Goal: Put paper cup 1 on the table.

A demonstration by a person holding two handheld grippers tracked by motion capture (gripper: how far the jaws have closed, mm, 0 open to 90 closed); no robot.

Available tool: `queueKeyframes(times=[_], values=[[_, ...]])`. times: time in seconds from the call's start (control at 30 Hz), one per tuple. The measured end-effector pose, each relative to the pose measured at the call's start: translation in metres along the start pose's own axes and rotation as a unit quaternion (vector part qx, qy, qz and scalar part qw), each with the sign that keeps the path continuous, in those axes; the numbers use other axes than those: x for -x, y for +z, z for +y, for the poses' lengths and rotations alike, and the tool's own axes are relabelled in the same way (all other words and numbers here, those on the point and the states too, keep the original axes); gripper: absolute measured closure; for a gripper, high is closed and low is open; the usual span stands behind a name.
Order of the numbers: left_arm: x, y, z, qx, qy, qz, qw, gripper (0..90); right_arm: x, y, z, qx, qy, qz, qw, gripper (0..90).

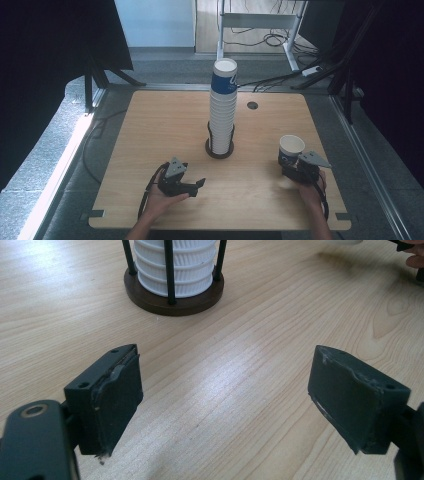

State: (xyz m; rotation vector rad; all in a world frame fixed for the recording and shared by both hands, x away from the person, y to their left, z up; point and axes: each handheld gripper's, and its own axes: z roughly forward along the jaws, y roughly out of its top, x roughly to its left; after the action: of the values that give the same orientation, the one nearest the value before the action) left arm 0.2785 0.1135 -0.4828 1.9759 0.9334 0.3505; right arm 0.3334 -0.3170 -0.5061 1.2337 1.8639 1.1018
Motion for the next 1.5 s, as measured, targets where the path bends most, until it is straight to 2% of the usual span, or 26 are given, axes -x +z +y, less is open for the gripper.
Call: queueKeyframes(times=[0.27,0.4,0.5,0.57,0.8,1.03,1.13,1.3,1.5], values=[[0.001,0.001,0.0,-0.006,0.003,-0.005,1.0,14.6,0.0,0.006,-0.003,-0.035,-0.005,-0.004,0.9994,27.1],[0.002,0.002,0.0,-0.011,0.005,-0.007,0.9999,14.6,0.001,0.007,-0.004,-0.046,0.004,-0.004,0.9989,27.0],[0.003,0.003,-0.001,-0.014,0.007,-0.007,0.9999,14.6,0.002,0.009,-0.004,-0.069,-0.002,-0.011,0.9975,26.7],[0.003,0.003,-0.001,-0.016,0.005,-0.008,0.9998,14.6,0.001,0.01,-0.004,-0.075,-0.001,-0.017,0.997,26.6],[0.002,0.004,-0.001,-0.018,0.006,-0.007,0.9998,14.6,0.001,0.01,-0.004,-0.083,0.0,-0.014,0.9964,25.2],[0.001,0.002,-0.001,-0.017,0.003,-0.007,0.9998,14.6,0.0,0.009,-0.004,-0.075,0.015,-0.003,0.9971,14.7],[0.001,0.002,0.0,-0.017,0.003,-0.006,0.9998,14.6,0.0,0.005,-0.002,-0.065,0.023,-0.006,0.9976,13.4],[0.0,0.0,0.0,-0.015,0.002,-0.006,0.9999,14.6,-0.003,-0.012,0.001,-0.039,0.041,-0.007,0.9984,11.5],[-0.002,-0.003,0.001,-0.01,0.002,-0.004,0.9999,14.6,-0.007,-0.034,0.004,-0.016,0.037,-0.007,0.9992,10.8]])
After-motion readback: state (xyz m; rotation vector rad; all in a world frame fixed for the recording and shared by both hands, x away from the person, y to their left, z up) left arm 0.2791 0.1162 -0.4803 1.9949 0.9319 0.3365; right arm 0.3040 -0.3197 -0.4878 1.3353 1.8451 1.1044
